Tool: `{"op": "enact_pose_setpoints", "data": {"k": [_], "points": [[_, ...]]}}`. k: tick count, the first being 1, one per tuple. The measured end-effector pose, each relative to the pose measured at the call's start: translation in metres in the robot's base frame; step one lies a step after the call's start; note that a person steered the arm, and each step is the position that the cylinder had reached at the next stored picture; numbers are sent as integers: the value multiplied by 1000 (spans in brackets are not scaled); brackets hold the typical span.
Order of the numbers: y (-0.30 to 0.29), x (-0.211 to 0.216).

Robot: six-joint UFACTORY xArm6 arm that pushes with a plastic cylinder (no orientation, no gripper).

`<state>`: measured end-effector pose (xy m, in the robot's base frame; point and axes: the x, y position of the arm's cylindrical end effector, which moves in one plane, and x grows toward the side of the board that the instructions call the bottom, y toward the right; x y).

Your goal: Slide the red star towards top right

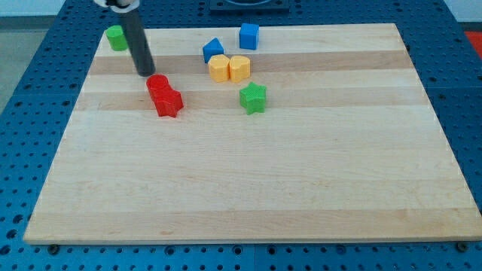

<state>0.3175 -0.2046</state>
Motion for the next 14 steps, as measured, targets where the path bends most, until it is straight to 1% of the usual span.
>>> {"op": "enact_pose_setpoints", "data": {"k": [1,2,3,4,5,6,7,8,9,10,11,12,13,14], "points": [[-42,51],[-31,104],[45,104],[91,95],[83,85],[62,82],[70,67],[108,56],[162,41],[162,36],[111,43],[89,21],[94,-6],[139,0]]}}
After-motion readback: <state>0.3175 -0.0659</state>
